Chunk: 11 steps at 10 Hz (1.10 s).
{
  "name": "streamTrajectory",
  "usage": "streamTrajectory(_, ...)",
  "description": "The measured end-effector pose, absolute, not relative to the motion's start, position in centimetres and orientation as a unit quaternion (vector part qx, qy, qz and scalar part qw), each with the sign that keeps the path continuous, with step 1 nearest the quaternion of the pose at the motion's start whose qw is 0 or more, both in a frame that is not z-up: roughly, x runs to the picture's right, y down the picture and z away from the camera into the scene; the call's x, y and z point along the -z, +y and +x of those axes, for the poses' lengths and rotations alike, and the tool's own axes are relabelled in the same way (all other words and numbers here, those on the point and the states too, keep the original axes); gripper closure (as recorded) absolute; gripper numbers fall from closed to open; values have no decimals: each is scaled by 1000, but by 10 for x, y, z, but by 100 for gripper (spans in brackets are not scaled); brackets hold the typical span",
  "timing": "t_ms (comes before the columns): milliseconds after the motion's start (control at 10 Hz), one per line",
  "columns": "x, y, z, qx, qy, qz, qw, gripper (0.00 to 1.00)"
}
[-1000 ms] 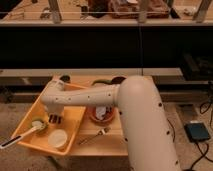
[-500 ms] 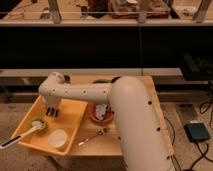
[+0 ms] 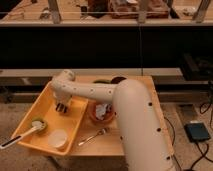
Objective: Wipe tray with eraser
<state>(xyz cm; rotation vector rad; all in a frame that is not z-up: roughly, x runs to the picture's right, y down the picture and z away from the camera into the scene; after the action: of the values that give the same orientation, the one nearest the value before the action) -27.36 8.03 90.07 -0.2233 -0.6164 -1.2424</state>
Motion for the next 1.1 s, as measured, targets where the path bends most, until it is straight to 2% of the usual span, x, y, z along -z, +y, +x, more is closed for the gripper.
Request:
streamTrajectory(500,-898,105,-233,556,-270,-131,775,100)
streamTrajectory(800,-874,131,-211,555,-267,-123,778,100)
streamTrajectory(1100,-841,142,-229,579,-264,-100,765,100)
